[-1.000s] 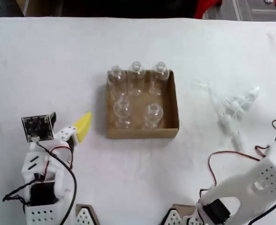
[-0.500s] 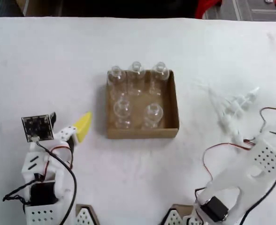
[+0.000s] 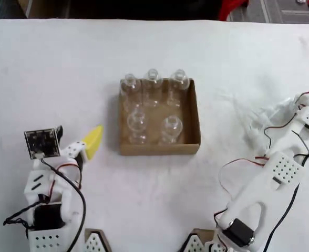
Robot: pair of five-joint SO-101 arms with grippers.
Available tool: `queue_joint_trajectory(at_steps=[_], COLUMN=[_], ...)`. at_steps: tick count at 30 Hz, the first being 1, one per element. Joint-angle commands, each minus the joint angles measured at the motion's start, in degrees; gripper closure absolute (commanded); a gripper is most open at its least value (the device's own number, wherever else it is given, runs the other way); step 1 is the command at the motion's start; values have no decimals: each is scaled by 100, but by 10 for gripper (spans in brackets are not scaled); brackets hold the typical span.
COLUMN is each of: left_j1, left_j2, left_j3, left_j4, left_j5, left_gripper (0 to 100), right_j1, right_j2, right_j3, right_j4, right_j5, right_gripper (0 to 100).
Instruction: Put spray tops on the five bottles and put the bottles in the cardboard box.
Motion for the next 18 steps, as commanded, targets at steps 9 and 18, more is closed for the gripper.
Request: queue_joint_trajectory(at_steps=[9,18], left_j1=[101,101], left_j2=[-40,-40], left_j3=[-26,-26], left_j4=[-141,-132], left_j5=[26,26], left_gripper=[639,639], right_j1=[655,927], right_j2=[470,-514], right_j3=[-642,-1512], right_j4=[-312,479], right_j5=[1565,-1697], right_gripper=[776,773])
